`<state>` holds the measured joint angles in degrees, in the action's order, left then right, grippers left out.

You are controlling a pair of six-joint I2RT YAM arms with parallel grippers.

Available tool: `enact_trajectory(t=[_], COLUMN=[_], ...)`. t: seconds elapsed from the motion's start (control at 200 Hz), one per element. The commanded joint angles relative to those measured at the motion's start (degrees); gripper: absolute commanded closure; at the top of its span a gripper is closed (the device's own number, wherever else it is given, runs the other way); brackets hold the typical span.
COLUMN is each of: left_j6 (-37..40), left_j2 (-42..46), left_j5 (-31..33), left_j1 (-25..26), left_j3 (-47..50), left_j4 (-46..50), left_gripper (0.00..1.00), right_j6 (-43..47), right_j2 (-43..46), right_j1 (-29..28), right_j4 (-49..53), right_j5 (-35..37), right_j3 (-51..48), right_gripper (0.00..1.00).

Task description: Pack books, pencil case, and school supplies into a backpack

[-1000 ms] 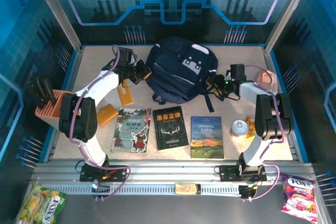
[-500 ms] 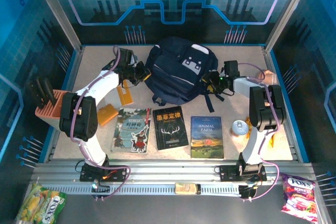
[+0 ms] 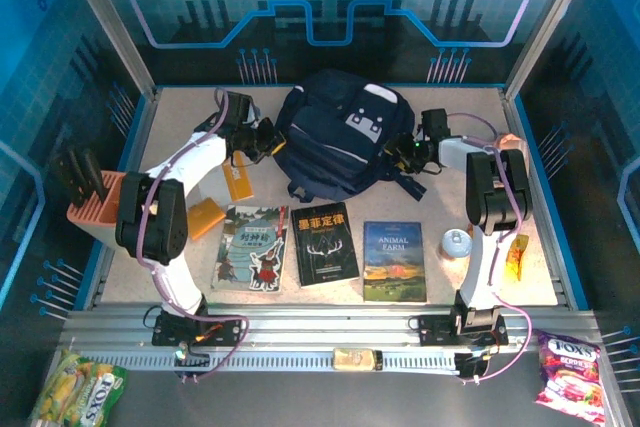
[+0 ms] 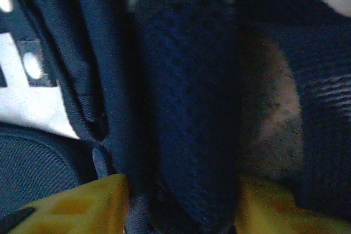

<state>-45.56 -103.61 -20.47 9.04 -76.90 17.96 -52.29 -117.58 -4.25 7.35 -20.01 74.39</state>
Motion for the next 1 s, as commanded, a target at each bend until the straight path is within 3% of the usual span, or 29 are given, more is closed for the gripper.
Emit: enact_trajectory(t=[0.0, 0.1, 0.155, 0.455, 0.58, 0.78, 0.87, 0.995], left_j6=[2.46, 3.22, 3.61, 5.17, 6.16, 8.96, 11.03, 15.00], left_j2=[-0.54, -2.05, -3.08, -10.17, -13.70, -14.41, -11.00, -3.11], left_j5=[-1.43, -1.33, -0.86, 1.13, 2.78, 7.69, 8.93, 7.85], left_j1=[-0.75, -0.86, -0.97, -2.44, -2.71, -2.78, -2.71, -1.44], left_j3=[-3.72, -5.34, -6.49, -14.14, -18.07, -21.20, -19.07, -12.30], left_j4=[-0.83, -0.21, 0.27, 0.42, -0.12, 1.58, 2.91, 3.33], left_gripper=[1.00, 1.00, 1.00, 1.00, 0.96, 0.66, 0.53, 0.42], right_j6=[1.78, 1.53, 1.20, -5.22, -11.21, -21.13, -22.36, -22.91], right_j2=[-0.10, 3.14, 5.76, 20.81, 24.47, 26.48, 25.89, 24.53], right_j1=[-0.88, -0.75, -0.61, -0.93, -1.86, -5.20, -6.74, -8.38], right_j4=[-2.13, -5.89, -7.85, -12.07, -13.41, -17.82, -17.08, -15.97], right_j5=[-4.93, -6.93, -7.79, -11.19, -10.45, -6.56, -4.08, -1.89], right_j3=[0.75, -2.14, -4.44, -15.46, -18.98, -21.58, -20.66, -19.04], right_gripper=[0.65, 0.81, 0.85, 0.87, 0.86, 0.86, 0.86, 0.86])
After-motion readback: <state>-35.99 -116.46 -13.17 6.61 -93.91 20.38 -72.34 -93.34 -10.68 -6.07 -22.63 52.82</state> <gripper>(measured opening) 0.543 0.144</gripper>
